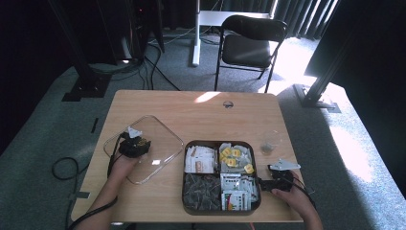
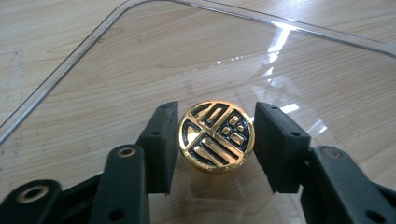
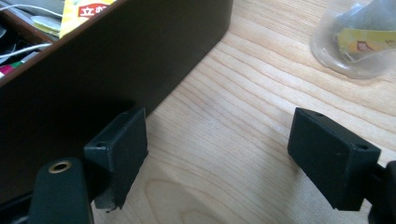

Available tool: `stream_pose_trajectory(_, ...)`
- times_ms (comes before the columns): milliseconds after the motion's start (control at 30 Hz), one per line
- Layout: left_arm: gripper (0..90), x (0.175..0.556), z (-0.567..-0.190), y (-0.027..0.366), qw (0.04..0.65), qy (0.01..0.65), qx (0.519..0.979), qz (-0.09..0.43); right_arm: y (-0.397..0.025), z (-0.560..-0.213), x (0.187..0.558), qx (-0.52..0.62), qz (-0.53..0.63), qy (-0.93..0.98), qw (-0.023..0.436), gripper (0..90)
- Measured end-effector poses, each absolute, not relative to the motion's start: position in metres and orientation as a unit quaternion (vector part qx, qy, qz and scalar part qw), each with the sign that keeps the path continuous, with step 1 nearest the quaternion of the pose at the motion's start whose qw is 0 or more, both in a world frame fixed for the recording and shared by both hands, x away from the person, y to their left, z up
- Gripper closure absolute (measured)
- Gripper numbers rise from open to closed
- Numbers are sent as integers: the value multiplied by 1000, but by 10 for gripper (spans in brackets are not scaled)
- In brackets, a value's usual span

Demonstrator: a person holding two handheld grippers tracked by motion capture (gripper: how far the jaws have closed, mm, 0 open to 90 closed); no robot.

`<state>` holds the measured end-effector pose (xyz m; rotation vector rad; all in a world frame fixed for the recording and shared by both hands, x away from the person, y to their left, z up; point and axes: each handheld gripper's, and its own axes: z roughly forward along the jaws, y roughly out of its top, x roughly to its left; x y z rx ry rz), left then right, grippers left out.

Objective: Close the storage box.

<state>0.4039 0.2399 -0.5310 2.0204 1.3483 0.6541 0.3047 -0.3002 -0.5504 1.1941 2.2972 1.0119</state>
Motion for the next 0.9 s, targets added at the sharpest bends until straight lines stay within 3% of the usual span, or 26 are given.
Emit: stream_pose_trajectory(900, 591, 395, -507, 250, 328, 519, 752, 240, -300, -550, 305, 423, 358, 813, 180, 191)
